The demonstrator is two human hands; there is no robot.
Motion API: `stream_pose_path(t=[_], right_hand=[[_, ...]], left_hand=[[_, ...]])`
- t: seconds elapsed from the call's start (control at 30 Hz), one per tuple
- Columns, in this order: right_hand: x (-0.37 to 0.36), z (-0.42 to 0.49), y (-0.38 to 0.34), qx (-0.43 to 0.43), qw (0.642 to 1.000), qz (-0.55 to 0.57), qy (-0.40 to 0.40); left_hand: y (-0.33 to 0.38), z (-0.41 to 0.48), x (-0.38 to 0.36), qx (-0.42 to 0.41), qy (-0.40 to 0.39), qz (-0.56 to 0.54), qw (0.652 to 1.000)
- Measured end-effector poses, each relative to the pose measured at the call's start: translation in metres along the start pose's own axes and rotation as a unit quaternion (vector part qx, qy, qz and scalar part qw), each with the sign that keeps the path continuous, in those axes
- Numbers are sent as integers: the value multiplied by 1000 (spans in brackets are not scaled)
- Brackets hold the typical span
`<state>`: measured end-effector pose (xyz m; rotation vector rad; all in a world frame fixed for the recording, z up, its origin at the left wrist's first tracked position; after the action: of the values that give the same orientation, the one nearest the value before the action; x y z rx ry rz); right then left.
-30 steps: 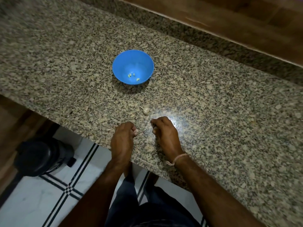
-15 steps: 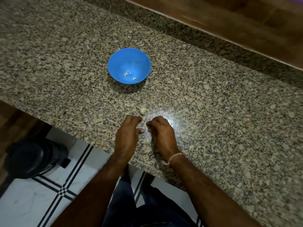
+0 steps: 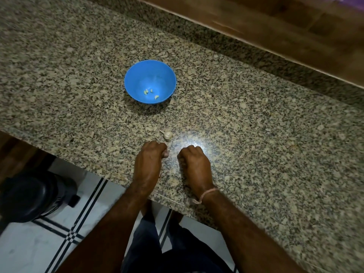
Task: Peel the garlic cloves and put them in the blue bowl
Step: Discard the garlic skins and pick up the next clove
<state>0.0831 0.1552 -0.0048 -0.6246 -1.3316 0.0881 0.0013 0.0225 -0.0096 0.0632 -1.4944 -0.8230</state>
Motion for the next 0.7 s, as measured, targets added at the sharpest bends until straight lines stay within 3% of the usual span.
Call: stream_pose_path(t=[0.2,0.3,0.4,0.6,0.7], right_hand=[[-2,-17,-5,12,999,-22,-31],[-2,-19,-13,-95,986,128,-56],[-5,-9,-11,-254,907,328,-73],[-17,1,-61,-393,725,548,-138],[-39,0,-101,-390,701,567,-189]], left_hand=[[0,-14,0,-14,-29,31,999],[-1,-19,3,34,-33,-6,999],[-8,-26,8,98,-1,-121,988],[-45,-41,32,203,57,-251,945],[-70,-49,61,225,90,-255,936]])
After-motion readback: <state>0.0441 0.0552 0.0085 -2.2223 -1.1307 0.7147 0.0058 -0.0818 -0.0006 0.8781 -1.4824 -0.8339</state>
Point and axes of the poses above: each hand's wrist, its own z-axis towards the middle knuckle, its own x-axis out of the back of the hand, y = z × x, the point moved 3 cm from there along z, towards the middle knuckle, and after that the axes turned 5 degrees about y, right-handed, at the moved point
